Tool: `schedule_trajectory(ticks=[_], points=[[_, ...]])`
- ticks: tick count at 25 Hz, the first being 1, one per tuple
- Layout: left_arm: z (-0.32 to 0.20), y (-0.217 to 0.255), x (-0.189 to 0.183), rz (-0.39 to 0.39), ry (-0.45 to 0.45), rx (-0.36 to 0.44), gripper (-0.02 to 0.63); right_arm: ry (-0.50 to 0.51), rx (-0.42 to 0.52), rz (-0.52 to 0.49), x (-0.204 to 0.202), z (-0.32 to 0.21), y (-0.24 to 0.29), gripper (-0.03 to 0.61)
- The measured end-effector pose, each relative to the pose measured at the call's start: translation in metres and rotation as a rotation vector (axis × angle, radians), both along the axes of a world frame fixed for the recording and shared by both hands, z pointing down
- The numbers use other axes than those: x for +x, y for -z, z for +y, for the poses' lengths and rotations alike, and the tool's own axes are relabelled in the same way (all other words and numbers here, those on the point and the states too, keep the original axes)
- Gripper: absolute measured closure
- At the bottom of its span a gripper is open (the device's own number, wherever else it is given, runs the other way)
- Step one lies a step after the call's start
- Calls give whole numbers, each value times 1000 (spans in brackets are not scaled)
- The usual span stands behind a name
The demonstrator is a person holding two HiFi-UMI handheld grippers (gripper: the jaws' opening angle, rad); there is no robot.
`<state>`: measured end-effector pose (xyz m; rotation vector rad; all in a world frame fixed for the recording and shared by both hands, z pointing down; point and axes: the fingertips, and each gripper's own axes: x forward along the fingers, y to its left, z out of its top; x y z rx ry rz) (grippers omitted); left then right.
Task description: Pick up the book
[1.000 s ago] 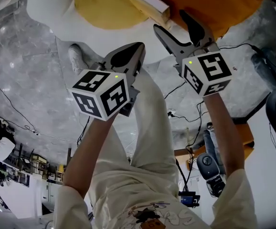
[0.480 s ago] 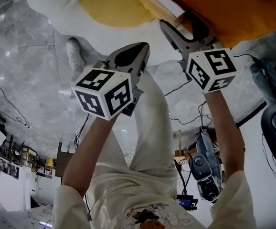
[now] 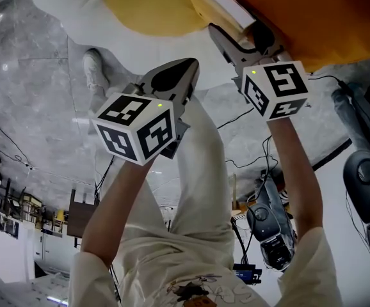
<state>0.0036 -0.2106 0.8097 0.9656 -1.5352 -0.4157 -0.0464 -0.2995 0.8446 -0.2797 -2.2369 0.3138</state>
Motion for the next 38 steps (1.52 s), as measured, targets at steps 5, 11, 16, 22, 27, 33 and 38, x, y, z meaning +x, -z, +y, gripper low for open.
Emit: schedule_trajectory(ticks=[5,11,16,22,27,33,38], points=[[-3,-3,1,-19,-29,8,607,40,56,34,-1,1,-14,255],[-3,-1,5,-13,-27,6,607,38,146,46,5,-12,-19,416],[9,-3,6,-10,-24,10,607,29,144,57,11,-6,-20,420],[15,12,6,-9,-39,23,607,-25,105,64,13,-6,-5,423],[27,23,0,-22,-59,36,607,-50,108,56,10,4,9,423],[41,44,-4,-33,-97,41,607,-90,106,65,12,20,31,423],[53,62,-4,-50,-135,50,607,-139,100,60,20,34,50,423]])
